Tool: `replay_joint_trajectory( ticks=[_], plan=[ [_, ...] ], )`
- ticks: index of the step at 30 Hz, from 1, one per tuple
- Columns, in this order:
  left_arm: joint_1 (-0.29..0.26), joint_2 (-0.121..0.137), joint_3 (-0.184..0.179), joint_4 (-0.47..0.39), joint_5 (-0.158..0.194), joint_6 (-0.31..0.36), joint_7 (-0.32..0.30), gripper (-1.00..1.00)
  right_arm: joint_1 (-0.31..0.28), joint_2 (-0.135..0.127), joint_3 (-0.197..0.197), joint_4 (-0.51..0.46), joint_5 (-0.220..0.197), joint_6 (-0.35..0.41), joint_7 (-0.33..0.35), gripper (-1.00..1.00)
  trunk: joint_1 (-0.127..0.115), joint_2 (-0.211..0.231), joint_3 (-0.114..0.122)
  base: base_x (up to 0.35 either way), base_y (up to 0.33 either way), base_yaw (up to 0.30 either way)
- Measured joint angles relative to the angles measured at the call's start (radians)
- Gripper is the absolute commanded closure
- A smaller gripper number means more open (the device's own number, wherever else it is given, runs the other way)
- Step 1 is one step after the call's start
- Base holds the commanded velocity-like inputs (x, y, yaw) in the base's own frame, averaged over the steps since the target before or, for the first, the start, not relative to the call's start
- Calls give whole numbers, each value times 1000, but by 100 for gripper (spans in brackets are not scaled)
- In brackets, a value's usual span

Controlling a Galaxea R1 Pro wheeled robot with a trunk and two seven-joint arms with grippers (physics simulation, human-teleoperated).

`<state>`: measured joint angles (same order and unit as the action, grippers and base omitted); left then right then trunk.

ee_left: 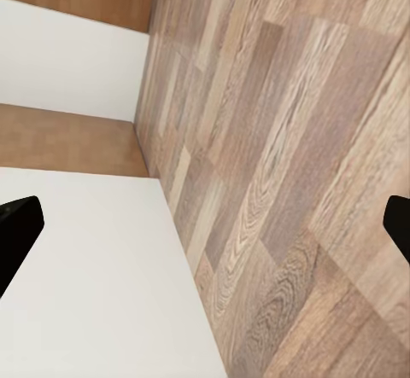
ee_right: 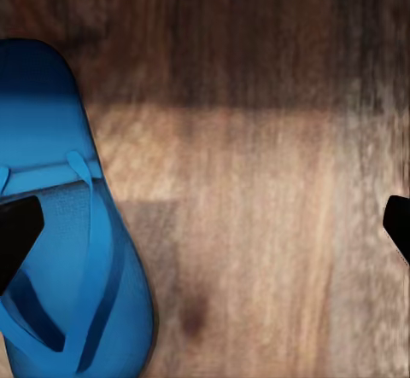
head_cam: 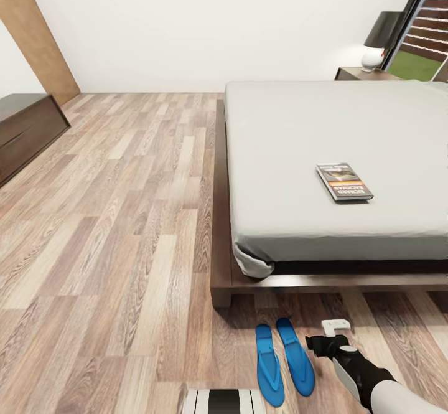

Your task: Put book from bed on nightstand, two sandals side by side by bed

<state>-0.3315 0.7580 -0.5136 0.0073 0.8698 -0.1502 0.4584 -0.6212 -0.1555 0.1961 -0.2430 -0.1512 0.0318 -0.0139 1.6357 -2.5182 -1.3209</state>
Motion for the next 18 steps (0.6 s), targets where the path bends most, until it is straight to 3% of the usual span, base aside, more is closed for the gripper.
replay_joint_trajectory(
  ticks=[7,18],
  plan=[
    [1,-1,-16,0,0,-1,-10,-100,2,-14,0,69,1,-64,0,-100,-3,2,27,0,0,0],
    [3,-1,-20,1,0,-8,-48,-100,5,-42,1,108,-4,-85,0,-100,-8,4,70,0,0,0]
  ],
)
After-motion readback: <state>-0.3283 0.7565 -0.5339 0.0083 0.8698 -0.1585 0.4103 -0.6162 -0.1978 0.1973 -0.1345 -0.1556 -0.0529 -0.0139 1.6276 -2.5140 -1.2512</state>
